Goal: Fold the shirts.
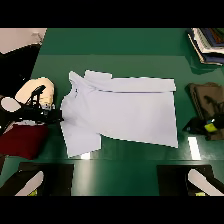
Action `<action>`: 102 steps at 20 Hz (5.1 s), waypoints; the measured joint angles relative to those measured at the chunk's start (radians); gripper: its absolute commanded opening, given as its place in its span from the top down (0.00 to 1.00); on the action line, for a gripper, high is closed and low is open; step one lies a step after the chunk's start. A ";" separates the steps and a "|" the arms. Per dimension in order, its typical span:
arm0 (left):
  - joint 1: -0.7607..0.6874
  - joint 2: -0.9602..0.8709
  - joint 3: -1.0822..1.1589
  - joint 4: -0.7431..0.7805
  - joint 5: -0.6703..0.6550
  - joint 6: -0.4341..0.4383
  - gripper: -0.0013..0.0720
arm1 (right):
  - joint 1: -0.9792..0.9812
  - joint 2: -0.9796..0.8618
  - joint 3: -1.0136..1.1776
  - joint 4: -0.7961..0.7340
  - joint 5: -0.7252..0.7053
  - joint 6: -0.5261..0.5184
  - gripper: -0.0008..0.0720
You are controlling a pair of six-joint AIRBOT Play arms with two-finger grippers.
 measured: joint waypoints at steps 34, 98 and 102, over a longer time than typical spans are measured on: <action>0.000 0.247 1.335 -0.006 0.009 -0.097 0.95 | -0.035 0.315 1.132 0.136 -0.193 0.042 0.97; -0.024 0.067 -0.296 -0.104 -0.060 -0.063 0.30 | 0.183 0.057 0.244 0.134 -0.154 0.087 0.46; -0.062 0.074 -0.317 -0.155 0.030 -0.061 0.30 | 0.183 0.071 0.238 0.135 -0.153 0.076 0.46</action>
